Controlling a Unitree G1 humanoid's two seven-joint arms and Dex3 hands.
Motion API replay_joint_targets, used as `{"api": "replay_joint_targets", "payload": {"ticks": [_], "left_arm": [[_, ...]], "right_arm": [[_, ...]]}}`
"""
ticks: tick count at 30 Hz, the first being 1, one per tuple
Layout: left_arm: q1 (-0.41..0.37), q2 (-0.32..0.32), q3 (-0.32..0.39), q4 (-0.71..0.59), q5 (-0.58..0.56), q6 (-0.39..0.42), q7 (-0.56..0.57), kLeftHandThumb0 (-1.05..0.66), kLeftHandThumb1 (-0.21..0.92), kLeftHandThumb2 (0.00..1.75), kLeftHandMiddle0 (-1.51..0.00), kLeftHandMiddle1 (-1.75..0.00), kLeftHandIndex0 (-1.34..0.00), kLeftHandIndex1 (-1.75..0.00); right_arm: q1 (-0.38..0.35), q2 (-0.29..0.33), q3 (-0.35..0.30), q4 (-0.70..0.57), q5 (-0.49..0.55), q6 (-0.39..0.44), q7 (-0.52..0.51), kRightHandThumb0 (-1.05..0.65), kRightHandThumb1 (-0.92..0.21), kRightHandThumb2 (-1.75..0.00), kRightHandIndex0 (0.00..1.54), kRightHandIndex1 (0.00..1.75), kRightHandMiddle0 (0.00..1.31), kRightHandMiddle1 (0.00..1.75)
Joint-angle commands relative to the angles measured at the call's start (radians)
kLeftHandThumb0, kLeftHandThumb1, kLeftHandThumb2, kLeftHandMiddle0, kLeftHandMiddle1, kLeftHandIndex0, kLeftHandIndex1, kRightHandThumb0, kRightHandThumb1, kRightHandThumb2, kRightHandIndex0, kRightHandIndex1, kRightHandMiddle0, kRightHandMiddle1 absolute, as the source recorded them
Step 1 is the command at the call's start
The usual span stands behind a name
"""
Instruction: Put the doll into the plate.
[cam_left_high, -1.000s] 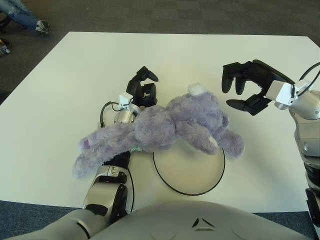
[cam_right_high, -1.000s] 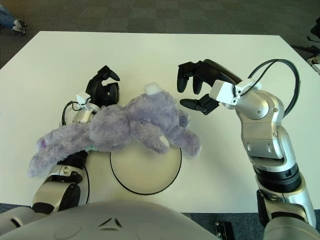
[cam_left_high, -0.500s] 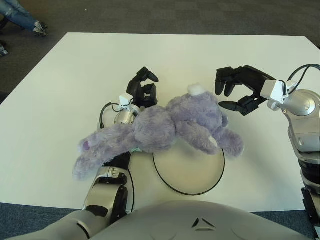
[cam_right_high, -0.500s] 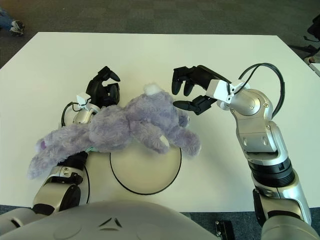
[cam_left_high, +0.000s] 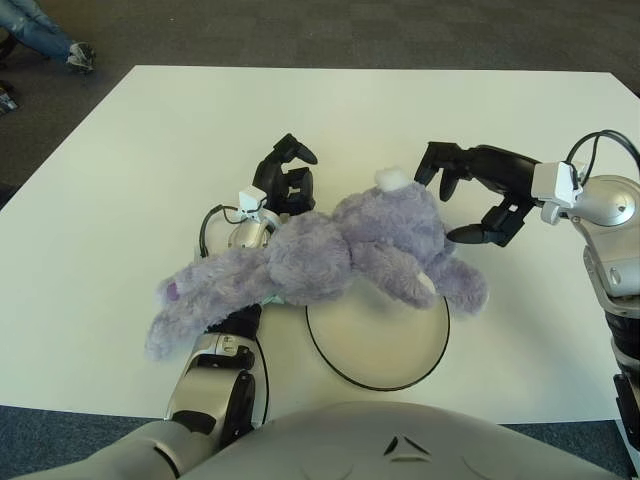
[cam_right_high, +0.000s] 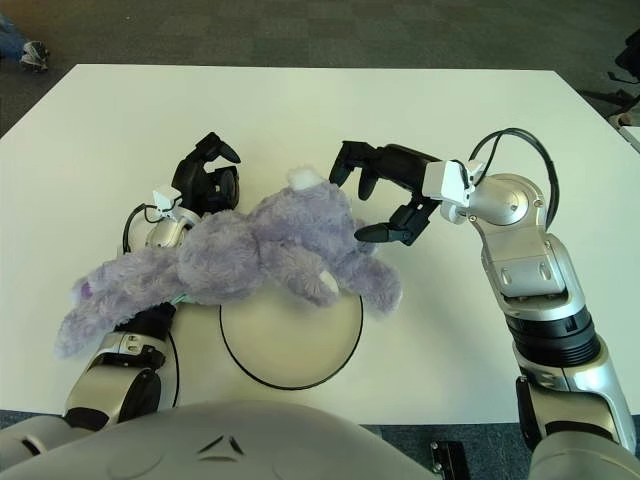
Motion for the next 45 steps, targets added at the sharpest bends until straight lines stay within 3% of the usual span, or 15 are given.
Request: {"api": "replay_joint_targets", "payload": {"ticks": [1,6,10,15,20,23,29,45], "left_arm": [[0.001,0.012,0.002,0.014,0.006,-0.008,0.006,-0.45,0.40,1.21,-1.21,-1.75,-0.54,-1.75],[0.000,0.012,0.003,0.014,-0.002,-0.005,0.000,-0.45,0.41,1.20,-1.21,-1.75,-0.54,-1.75],[0.001,0.012,0.002,0.012,-0.003,-0.003,-0.001,-0.45,0.42,1.19,-1.20,-1.75,-0.53,-1.75],[0.000,0.014,0.001,0.013,0.001,-0.005,0.000,-0.45,0.42,1.19,-1.20,-1.75,-0.53,-1.75],[-0.001,0.016,0.002,0.016,0.002,-0.009,0.001,-0.45,0.42,1.19,-1.18,-1.75,-0.53,-1.75],[-0.001,0.016,0.002,0.017,0.002,-0.011,0.002,-0.45,0.42,1.19,-1.18,-1.75,-0.53,-1.75],[-0.001,0.016,0.001,0.019,0.000,-0.008,-0.001,-0.45,0.42,1.19,-1.18,-1.75,-0.53,-1.75],[-0.002,0.013,0.000,0.019,0.008,-0.011,0.011,-0.44,0.43,1.17,-1.17,-1.75,-0.52,-1.75]], "right_arm": [[-0.028,-0.026,-0.007,0.021,0.020,-0.051,0.021,-0.66,-0.25,-0.93,0.00,1.68,0.00,1.02],[-0.033,-0.037,-0.003,0.033,0.025,-0.096,0.030,-0.67,-0.29,-0.89,0.00,1.47,0.00,0.92],[-0.026,-0.046,-0.008,0.032,0.026,-0.122,0.029,-0.65,-0.32,-0.88,0.00,1.17,0.00,0.86],[-0.025,-0.064,-0.002,0.029,0.015,-0.147,0.031,-0.66,-0.36,-0.86,0.00,0.99,0.00,0.74],[-0.033,-0.065,-0.001,0.026,0.071,-0.143,0.069,-0.72,-0.44,-0.78,0.00,0.65,0.00,0.62],[-0.031,-0.065,-0.002,0.025,0.080,-0.153,0.078,-0.75,-0.47,-0.75,0.00,0.53,0.00,0.55],[-0.022,-0.085,-0.004,-0.018,0.085,-0.103,0.083,-0.76,-0.50,-0.71,0.00,0.37,0.00,0.46],[0.009,-0.093,0.000,-0.090,0.072,-0.042,0.043,-0.81,-0.56,-0.66,0.00,0.31,0.00,0.37]]}}
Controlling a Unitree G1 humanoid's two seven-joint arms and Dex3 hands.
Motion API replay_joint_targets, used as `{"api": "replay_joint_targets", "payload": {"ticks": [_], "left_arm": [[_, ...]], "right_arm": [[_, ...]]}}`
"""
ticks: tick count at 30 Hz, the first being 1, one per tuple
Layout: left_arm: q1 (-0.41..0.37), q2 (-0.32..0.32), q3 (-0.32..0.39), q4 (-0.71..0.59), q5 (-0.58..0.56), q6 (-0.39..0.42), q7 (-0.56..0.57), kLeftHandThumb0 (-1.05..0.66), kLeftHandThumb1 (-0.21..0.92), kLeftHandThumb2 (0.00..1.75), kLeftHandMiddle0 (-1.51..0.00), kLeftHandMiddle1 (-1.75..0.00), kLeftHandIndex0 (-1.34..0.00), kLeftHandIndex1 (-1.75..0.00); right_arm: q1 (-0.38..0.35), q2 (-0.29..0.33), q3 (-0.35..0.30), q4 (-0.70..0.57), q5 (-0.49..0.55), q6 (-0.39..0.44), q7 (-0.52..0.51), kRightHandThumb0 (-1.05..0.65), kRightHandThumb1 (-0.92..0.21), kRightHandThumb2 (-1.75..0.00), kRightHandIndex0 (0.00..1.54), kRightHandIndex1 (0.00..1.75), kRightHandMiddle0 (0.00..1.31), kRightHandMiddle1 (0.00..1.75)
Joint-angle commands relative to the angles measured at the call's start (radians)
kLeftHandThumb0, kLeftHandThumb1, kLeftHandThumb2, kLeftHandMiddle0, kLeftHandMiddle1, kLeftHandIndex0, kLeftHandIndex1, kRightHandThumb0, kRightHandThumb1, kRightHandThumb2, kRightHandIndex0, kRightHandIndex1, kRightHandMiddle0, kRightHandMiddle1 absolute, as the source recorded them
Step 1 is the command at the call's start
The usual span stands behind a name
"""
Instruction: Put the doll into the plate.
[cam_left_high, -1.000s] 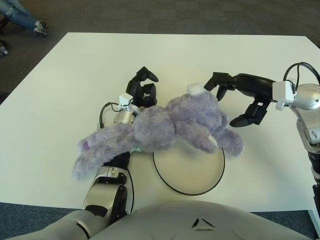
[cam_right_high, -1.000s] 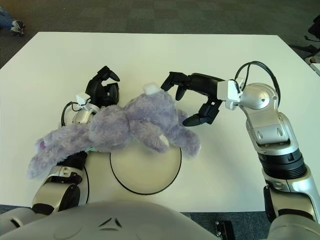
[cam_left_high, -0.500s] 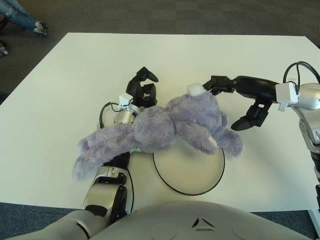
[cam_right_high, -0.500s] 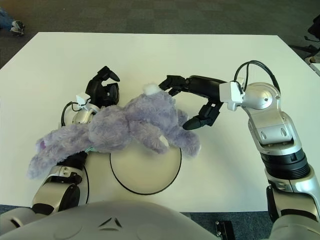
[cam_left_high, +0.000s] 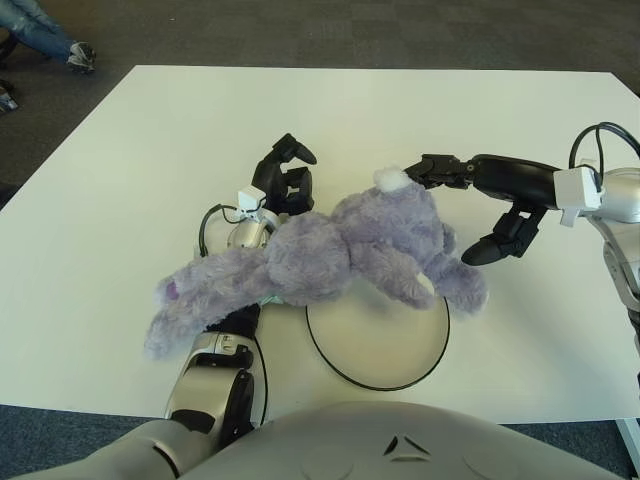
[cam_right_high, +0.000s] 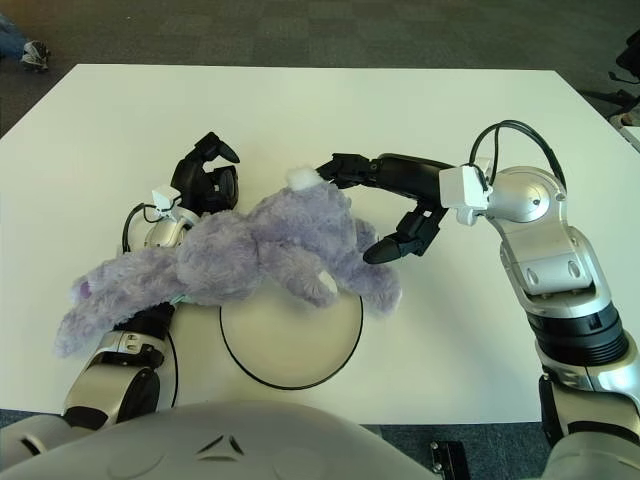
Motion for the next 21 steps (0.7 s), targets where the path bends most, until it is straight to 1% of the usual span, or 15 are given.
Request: {"api": "replay_joint_targets", "payload": {"ticks": [1,5,8,13,17,21], "left_arm": [[0.001,0.006,0.000,0.010,0.009,-0.007,0.011,-0.44,0.43,1.17,-1.17,-1.75,-0.52,-1.75],[0.002,0.004,-0.002,0.008,0.013,-0.009,0.017,-0.44,0.43,1.17,-1.17,-1.75,-0.52,-1.75],[0.002,0.002,-0.001,0.008,0.013,-0.014,0.019,-0.44,0.43,1.18,-1.18,-1.75,-0.53,-1.75],[0.004,0.000,-0.003,0.005,0.018,-0.015,0.025,-0.45,0.42,1.18,-1.19,-1.75,-0.53,-1.75],[0.005,-0.004,-0.002,0.003,0.019,-0.017,0.029,-0.45,0.42,1.18,-1.19,-1.75,-0.53,-1.75],[0.006,-0.005,-0.002,0.003,0.018,-0.020,0.033,-0.45,0.42,1.19,-1.19,-1.75,-0.53,-1.75]], "right_arm": [[0.003,-0.013,0.006,-0.026,-0.012,0.022,-0.018,-0.82,-0.56,-0.66,0.00,0.30,0.00,0.37],[0.003,-0.016,0.016,-0.043,-0.029,0.041,-0.028,-0.83,-0.57,-0.65,0.00,0.27,0.00,0.38],[0.012,-0.011,0.050,-0.061,-0.064,0.044,-0.044,-0.85,-0.58,-0.63,0.00,0.26,0.00,0.39],[0.051,0.004,0.092,-0.081,-0.119,0.025,-0.084,-0.86,-0.59,-0.61,0.01,0.25,0.00,0.42],[0.110,0.037,0.140,-0.098,-0.175,0.008,-0.141,-0.86,-0.59,-0.59,0.01,0.24,0.00,0.45],[0.120,0.052,0.152,-0.094,-0.197,-0.009,-0.167,-0.87,-0.59,-0.59,0.00,0.20,0.00,0.48]]}}
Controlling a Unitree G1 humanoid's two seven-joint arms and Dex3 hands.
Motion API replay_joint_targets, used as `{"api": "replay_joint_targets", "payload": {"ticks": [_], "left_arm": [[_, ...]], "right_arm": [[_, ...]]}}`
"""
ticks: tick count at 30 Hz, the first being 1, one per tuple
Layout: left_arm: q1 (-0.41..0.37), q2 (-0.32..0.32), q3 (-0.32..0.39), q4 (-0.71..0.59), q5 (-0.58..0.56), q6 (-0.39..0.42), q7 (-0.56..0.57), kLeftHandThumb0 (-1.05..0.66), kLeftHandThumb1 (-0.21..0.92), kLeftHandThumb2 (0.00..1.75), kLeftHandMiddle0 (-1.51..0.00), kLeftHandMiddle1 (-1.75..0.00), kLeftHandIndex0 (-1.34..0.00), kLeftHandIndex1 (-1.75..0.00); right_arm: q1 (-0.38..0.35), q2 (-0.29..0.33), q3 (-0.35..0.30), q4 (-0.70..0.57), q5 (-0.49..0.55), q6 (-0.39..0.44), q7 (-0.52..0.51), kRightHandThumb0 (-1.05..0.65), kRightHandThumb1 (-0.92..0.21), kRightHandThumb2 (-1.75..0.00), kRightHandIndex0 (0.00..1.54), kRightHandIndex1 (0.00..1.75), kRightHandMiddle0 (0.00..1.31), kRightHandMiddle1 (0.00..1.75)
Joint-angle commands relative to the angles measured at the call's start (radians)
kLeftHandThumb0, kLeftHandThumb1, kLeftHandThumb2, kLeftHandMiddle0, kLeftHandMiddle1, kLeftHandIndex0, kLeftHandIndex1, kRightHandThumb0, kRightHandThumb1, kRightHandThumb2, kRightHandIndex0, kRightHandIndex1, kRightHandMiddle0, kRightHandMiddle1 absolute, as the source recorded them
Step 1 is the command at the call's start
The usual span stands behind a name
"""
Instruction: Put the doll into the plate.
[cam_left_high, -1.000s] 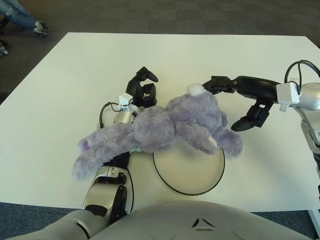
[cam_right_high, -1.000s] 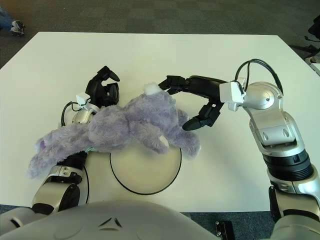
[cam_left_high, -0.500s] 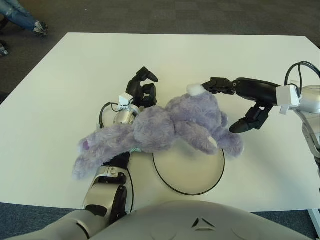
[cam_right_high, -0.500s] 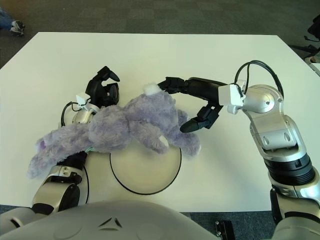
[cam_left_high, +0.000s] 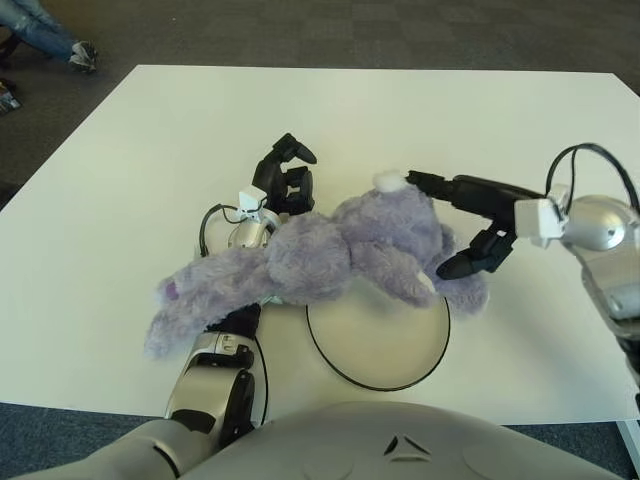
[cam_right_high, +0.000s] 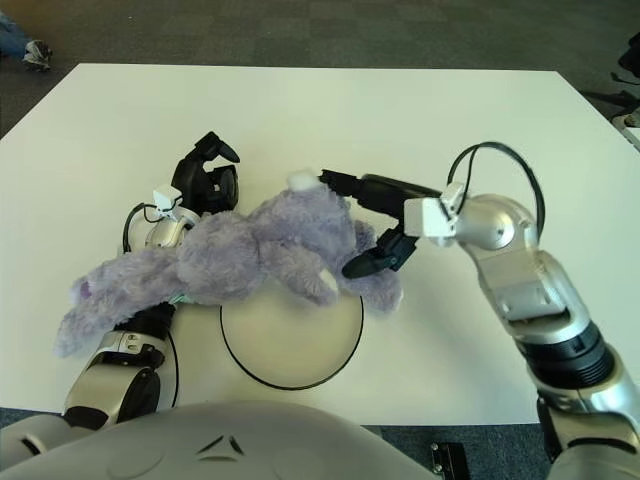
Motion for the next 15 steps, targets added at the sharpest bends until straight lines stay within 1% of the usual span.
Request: {"api": "replay_joint_targets", "payload": {"ticks": [1,6,10,15], "left_arm": [[0.007,-0.001,-0.001,0.003,0.004,-0.013,0.012,-0.45,0.42,1.19,-1.19,-1.75,-0.53,-1.75],[0.008,-0.004,-0.002,0.002,0.007,-0.014,0.015,-0.45,0.42,1.18,-1.20,-1.75,-0.53,-1.75],[0.010,-0.006,-0.002,-0.003,0.004,-0.012,0.014,-0.45,0.42,1.19,-1.19,-1.75,-0.53,-1.75],[0.010,-0.006,-0.001,-0.005,0.001,-0.012,0.012,-0.45,0.42,1.19,-1.19,-1.75,-0.53,-1.75]], "right_arm": [[0.016,0.011,0.020,-0.006,-0.024,-0.026,-0.015,-0.87,-0.59,-0.59,0.00,0.19,0.00,0.49],[0.027,0.017,0.028,0.003,-0.044,-0.050,-0.035,-0.88,-0.59,-0.59,0.00,0.16,0.00,0.49],[0.054,0.032,0.038,0.007,-0.079,-0.068,-0.072,-0.89,-0.60,-0.58,0.00,0.14,0.00,0.47],[0.087,0.059,0.048,0.000,-0.105,-0.068,-0.113,-0.88,-0.58,-0.57,0.00,0.06,0.00,0.44]]}}
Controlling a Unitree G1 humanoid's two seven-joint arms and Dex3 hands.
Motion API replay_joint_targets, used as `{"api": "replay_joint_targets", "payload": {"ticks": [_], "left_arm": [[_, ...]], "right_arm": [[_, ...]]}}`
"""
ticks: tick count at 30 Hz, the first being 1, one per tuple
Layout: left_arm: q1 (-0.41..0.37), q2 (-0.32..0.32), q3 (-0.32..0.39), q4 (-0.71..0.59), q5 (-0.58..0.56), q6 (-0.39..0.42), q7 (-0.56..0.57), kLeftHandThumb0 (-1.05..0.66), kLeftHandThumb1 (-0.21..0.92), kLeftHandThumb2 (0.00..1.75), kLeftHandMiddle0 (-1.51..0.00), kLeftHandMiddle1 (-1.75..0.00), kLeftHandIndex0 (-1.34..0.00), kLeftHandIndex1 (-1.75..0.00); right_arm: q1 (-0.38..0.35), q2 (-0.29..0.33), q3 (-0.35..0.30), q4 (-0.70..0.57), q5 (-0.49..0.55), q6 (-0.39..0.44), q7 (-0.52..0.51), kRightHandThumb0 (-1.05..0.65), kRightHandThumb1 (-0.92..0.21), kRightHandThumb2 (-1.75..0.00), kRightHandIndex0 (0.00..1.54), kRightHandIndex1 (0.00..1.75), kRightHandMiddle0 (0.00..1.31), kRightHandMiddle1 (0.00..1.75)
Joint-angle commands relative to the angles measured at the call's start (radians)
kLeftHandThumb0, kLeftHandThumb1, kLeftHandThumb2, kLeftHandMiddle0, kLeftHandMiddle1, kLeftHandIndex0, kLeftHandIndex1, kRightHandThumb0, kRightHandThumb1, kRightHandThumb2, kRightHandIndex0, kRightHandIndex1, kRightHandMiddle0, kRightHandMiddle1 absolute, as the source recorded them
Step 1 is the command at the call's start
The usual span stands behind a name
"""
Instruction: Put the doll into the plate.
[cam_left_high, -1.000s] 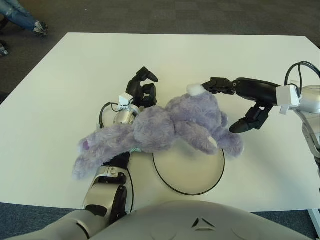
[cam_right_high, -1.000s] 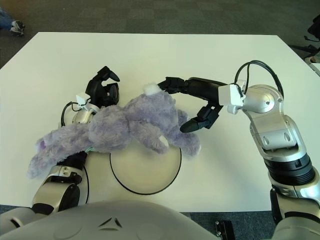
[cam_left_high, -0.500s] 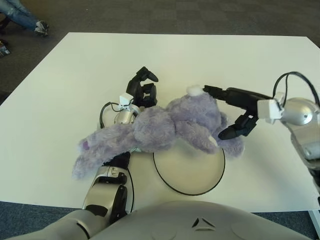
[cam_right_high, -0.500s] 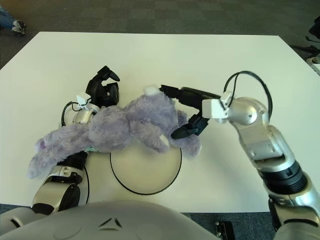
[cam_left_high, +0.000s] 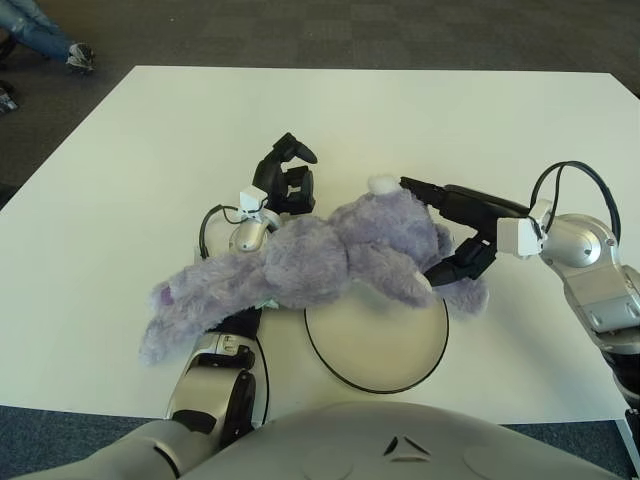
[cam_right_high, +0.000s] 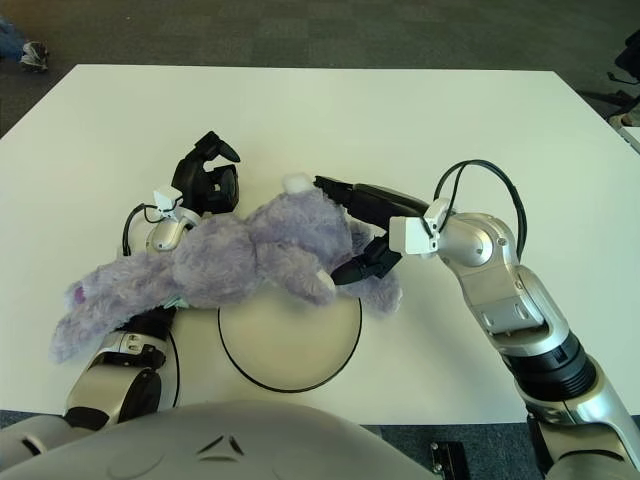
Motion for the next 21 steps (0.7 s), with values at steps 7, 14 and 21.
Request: {"api": "replay_joint_targets", "payload": {"ticks": [7,14,21], "left_arm": [[0.010,0.001,0.000,-0.004,0.000,-0.007,0.008,-0.45,0.42,1.19,-1.19,-1.75,-0.53,-1.75],[0.010,0.002,0.000,-0.004,0.002,-0.010,0.010,-0.44,0.43,1.18,-1.19,-1.75,-0.52,-1.75],[0.011,0.003,-0.001,-0.007,0.004,-0.005,0.012,-0.44,0.44,1.16,-1.18,-1.75,-0.52,-1.75]], "right_arm": [[0.062,0.047,0.019,-0.023,-0.055,0.012,-0.059,-0.82,-0.50,-0.65,0.02,0.02,0.00,0.49],[0.092,0.062,0.038,-0.036,-0.152,0.011,-0.117,-0.75,-0.47,-0.70,0.13,0.09,0.00,0.53],[0.106,0.078,0.054,-0.030,-0.241,-0.012,-0.167,-0.70,-0.45,-0.76,0.01,0.66,0.00,0.62]]}}
